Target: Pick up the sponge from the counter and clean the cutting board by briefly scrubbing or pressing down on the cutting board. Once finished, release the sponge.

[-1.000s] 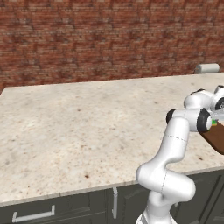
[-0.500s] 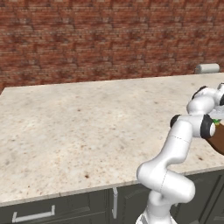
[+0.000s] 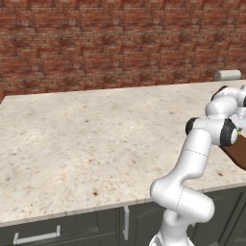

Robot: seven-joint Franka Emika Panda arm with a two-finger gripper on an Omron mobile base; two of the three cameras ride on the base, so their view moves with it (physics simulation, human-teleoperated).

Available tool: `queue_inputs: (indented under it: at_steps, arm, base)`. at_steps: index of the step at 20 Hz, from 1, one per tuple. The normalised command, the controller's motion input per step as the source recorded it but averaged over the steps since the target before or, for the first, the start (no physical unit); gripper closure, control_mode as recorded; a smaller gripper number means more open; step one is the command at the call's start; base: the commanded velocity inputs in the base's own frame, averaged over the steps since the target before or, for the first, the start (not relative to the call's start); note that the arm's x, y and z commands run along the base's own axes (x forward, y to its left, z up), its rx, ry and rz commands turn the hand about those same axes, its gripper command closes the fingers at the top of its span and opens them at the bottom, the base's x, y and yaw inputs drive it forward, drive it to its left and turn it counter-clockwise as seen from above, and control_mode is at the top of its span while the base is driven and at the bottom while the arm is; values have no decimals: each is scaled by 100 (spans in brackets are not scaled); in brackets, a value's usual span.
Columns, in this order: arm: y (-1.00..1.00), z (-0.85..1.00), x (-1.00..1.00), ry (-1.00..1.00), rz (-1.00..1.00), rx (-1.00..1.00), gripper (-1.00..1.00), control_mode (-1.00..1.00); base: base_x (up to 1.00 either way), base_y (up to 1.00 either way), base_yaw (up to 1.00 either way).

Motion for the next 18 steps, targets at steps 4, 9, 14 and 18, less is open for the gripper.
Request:
queue_inputs:
  at_steps: [4,9,14,18]
  arm:
    - [100,8,0,0,8,-12,100,-100]
    - [100,0,-14,0,9,-15,100,-100]
    - [100,0,-31,0,4,-4,100,-100]
    - [100,0,-27,0,0,-2,100,-100]
  base:
    - [0,0,0]
    - [0,0,0]
    - [0,0,0]
    - [0,0,0]
